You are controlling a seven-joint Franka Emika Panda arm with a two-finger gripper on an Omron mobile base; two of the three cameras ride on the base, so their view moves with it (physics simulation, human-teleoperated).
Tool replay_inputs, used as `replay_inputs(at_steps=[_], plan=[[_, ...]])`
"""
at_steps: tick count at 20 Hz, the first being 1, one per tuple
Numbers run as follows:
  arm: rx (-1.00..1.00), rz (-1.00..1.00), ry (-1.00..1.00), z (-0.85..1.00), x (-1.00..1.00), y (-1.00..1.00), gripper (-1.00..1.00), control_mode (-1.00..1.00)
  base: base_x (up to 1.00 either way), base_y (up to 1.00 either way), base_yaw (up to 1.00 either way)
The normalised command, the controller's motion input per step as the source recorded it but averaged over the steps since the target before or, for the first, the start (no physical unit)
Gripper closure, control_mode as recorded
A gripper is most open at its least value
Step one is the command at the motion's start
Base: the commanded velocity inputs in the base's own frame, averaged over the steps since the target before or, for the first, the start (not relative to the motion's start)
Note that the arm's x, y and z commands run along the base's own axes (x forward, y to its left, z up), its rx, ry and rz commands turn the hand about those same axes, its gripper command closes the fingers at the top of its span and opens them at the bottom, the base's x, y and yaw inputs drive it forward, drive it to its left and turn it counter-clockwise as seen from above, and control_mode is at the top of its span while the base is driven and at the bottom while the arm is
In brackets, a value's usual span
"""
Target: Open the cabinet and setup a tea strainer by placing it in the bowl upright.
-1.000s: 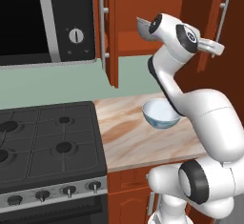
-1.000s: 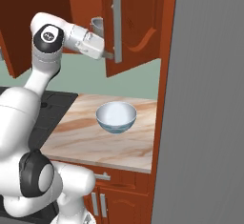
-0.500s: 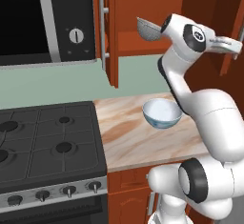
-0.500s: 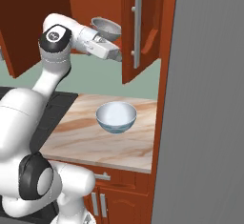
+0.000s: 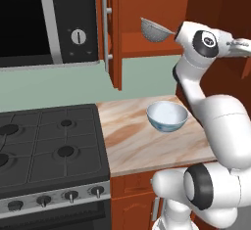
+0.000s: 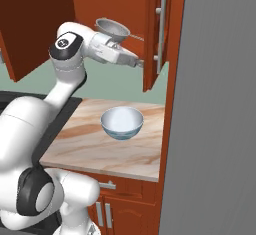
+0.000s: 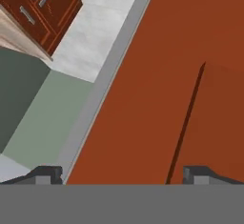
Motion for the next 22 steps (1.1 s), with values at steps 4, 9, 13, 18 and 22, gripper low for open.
replay_inputs(at_steps=[4,9,13,18,22], plan=[[-0.09,-0.12,0.09,0.02,-0.23,-0.28,-1.00,-1.00,0.00,0.00,0.00],[-0.02,-0.14,0.11,0.00,-0.11,-0.31,-1.00,-1.00,0.00,0.00,0.00],[0.00,-0.13,0.02,0.00,-0.13,-0.11,-1.00,-1.00,0.00,0.00,0.00],[0.07,-0.01,-0.10,0.04,-0.14,0.00,-1.00,-1.00,0.00,0.00,0.00],[0.13,0.00,-0.31,0.00,-0.16,0.04,-1.00,-1.00,0.00,0.00,0.00]])
